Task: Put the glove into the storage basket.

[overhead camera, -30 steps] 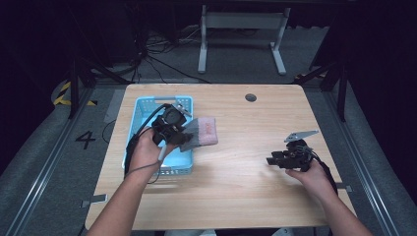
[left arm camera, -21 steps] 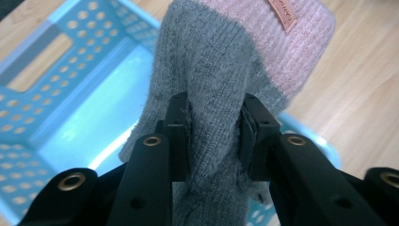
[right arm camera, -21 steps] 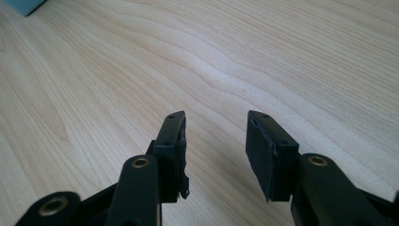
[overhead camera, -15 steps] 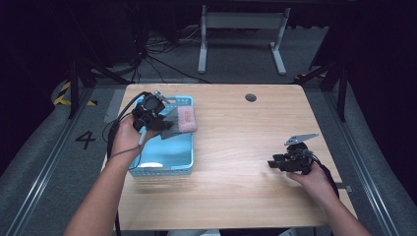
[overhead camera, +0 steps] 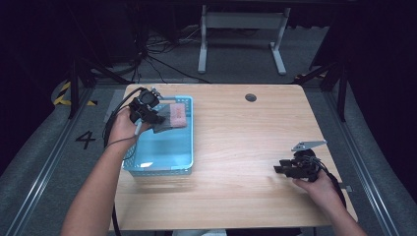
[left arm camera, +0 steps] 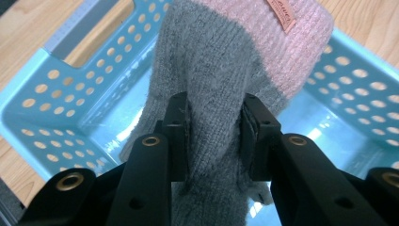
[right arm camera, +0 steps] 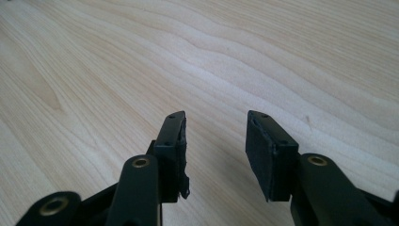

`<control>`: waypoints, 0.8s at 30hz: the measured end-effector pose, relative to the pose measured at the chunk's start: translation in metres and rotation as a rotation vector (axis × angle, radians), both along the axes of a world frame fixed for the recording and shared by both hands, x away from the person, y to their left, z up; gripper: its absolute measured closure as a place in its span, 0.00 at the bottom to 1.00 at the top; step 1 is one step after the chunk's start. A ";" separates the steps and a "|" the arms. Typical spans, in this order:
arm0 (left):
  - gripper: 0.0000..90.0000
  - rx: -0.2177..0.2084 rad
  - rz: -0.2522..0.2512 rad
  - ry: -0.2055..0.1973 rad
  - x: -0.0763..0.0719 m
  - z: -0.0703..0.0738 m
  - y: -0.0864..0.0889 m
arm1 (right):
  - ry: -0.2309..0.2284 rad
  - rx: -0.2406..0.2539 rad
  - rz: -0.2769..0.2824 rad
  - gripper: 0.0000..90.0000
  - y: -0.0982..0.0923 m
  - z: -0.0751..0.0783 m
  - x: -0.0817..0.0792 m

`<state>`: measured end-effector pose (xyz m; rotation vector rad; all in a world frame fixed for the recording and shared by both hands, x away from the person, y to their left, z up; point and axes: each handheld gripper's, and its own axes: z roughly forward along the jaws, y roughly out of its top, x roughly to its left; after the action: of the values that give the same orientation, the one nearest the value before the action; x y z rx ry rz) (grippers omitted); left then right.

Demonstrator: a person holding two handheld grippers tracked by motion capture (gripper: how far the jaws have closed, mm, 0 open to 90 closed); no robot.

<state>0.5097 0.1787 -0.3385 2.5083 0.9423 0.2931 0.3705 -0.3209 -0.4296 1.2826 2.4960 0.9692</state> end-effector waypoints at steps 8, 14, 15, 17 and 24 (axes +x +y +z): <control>0.75 0.039 -0.004 0.069 0.021 -0.024 -0.002 | 0.000 -0.007 -0.022 0.65 -0.001 -0.001 -0.007; 0.75 0.090 -0.019 0.113 0.035 -0.043 -0.011 | 0.006 -0.012 -0.032 0.64 -0.002 -0.002 -0.010; 0.75 0.098 -0.024 0.118 0.036 -0.045 -0.013 | 0.005 -0.012 -0.033 0.64 -0.003 -0.002 -0.010; 0.74 0.115 -0.029 0.135 0.040 -0.050 -0.015 | 0.012 -0.012 -0.038 0.64 -0.004 -0.004 -0.012; 0.72 0.127 -0.040 0.169 0.049 -0.062 -0.019 | 0.002 -0.012 -0.049 0.63 -0.008 -0.004 -0.020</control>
<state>0.5582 0.1597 -0.4005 2.6990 0.9636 0.1334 0.3504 -0.3285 -0.4336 1.3356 2.4562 0.9405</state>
